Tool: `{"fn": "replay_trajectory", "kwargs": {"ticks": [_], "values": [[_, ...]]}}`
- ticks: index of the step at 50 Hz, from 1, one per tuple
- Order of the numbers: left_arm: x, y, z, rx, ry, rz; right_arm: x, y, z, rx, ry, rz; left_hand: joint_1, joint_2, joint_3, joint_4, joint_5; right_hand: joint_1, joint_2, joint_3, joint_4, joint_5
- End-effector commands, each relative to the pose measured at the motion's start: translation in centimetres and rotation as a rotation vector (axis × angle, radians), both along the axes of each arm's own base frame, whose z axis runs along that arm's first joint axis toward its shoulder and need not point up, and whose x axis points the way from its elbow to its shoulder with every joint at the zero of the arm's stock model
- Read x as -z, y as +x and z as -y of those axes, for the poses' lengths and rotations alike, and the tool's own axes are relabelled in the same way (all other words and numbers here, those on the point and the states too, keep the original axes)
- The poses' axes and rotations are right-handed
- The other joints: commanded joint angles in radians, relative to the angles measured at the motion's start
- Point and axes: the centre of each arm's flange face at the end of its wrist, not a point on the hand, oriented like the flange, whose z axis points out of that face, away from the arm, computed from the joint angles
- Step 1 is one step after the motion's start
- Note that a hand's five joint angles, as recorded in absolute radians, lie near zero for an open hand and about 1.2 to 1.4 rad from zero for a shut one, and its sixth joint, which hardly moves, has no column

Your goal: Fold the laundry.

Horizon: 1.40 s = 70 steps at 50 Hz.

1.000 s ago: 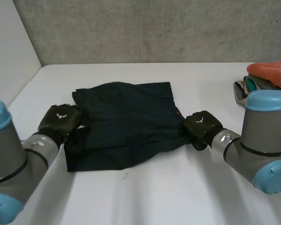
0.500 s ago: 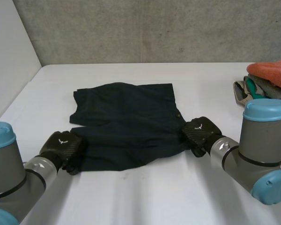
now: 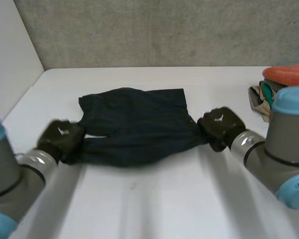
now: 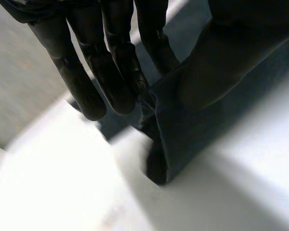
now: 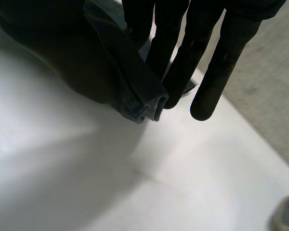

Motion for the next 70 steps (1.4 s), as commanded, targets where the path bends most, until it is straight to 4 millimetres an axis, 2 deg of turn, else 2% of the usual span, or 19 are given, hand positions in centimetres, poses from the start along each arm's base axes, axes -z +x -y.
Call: {"fn": "replay_trajectory", "kwargs": {"ticks": [1,6,10,16,21,24,27,28,30,31,35,38,41,48,52,55,63,67,70], "values": [[-9.4,0.8,-2.2,-0.024,-0.133,-0.215,-7.4,-0.9,-0.9,0.019,-0.086,-0.025,0.277,0.203,0.205,0.197,0.240,0.267,0.199,0.197,0.195,0.208],[-13.1,1.8,-3.5,-0.032,-0.093,-0.238,-12.6,-2.4,-1.8,0.034,-0.134,-0.065,0.277,0.203,0.205,0.197,0.240,0.267,0.199,0.197,0.195,0.208],[-12.8,2.0,-3.4,-0.048,0.001,-0.205,-13.3,-2.7,-2.4,0.011,-0.117,-0.126,0.277,0.203,0.205,0.197,0.240,0.267,0.199,0.197,0.195,0.208],[-8.7,0.8,-1.1,-0.031,0.153,-0.132,-9.0,-1.4,-1.6,-0.058,-0.021,-0.231,0.277,0.203,0.205,0.197,0.240,0.267,0.199,0.197,0.195,0.208],[-4.4,-1.0,4.8,-0.054,0.134,-0.059,-3.5,0.0,1.7,-0.054,0.055,-0.281,0.277,0.203,0.205,0.197,0.240,0.267,0.199,0.197,0.195,0.208],[-4.3,-1.6,7.8,-0.085,0.054,-0.066,-2.5,0.7,3.9,-0.012,0.006,-0.277,0.277,0.203,0.205,0.197,0.240,0.267,0.199,0.197,0.195,0.208],[-6.8,-2.9,11.2,-0.073,-0.126,-0.135,-3.8,2.3,7.3,0.053,-0.172,-0.204,0.277,0.203,0.205,0.197,0.240,0.267,0.199,0.197,0.195,0.208],[-9.3,-3.5,12.7,-0.054,-0.260,-0.192,-5.7,3.0,9.0,0.088,-0.294,-0.133,0.277,0.203,0.205,0.197,0.240,0.267,0.199,0.197,0.195,0.208],[-11.9,-3.9,13.8,-0.043,-0.393,-0.250,-8.2,3.5,10.6,0.124,-0.436,-0.038,0.277,0.203,0.205,0.197,0.240,0.267,0.199,0.197,0.195,0.208],[-14.5,-3.9,14.6,-0.039,-0.530,-0.314,-11.0,3.9,11.7,0.149,-0.577,0.073,0.277,0.203,0.205,0.197,0.240,0.267,0.199,0.197,0.195,0.208],[-20.9,-3.5,15.0,-0.023,-0.861,-0.495,-17.3,4.1,12.4,0.143,-0.892,0.379,0.277,0.203,0.205,0.197,0.240,0.267,0.199,0.197,0.195,0.208],[-23.2,-3.3,14.5,-0.002,-0.990,-0.571,-19.4,4.1,12.2,0.096,-1.028,0.530,0.277,0.203,0.205,0.197,0.240,0.267,0.199,0.197,0.195,0.208],[-23.6,-3.2,14.1,-0.002,-1.001,-0.570,-19.9,3.9,12.3,0.070,-1.094,0.564,0.277,0.203,0.205,0.197,0.240,0.267,0.199,0.197,0.195,0.208],[-19.7,-3.1,13.6,-0.026,-0.817,-0.502,-15.9,4.7,13.3,0.048,-0.934,0.481,0.277,0.203,0.205,0.197,0.240,0.267,0.199,0.197,0.195,0.208],[-15.3,-3.6,13.1,-0.021,-0.679,-0.458,-12.3,5.1,13.7,0.045,-0.818,0.429,0.277,0.203,0.205,0.197,0.240,0.267,0.199,0.197,0.195,0.208],[-10.0,-4.2,11.8,-0.005,-0.524,-0.410,-8.1,5.3,13.6,0.038,-0.698,0.360,0.277,0.203,0.205,0.197,0.240,0.267,0.199,0.197,0.195,0.208],[1.4,-4.7,8.4,0.006,-0.213,-0.197,2.2,4.9,11.6,0.002,-0.441,0.113,0.277,0.203,0.205,0.197,0.240,0.267,0.199,0.197,0.195,0.208],[3.6,-3.6,6.4,-0.027,-0.101,-0.093,5.2,4.1,9.5,-0.030,-0.326,-0.032,0.277,0.203,0.205,0.197,0.240,0.267,0.199,0.197,0.195,0.208],[3.4,-2.4,4.8,-0.071,-0.028,-0.061,5.7,3.0,7.6,-0.042,-0.223,-0.112,0.277,0.203,0.205,0.197,0.240,0.267,0.199,0.197,0.195,0.208]]}}
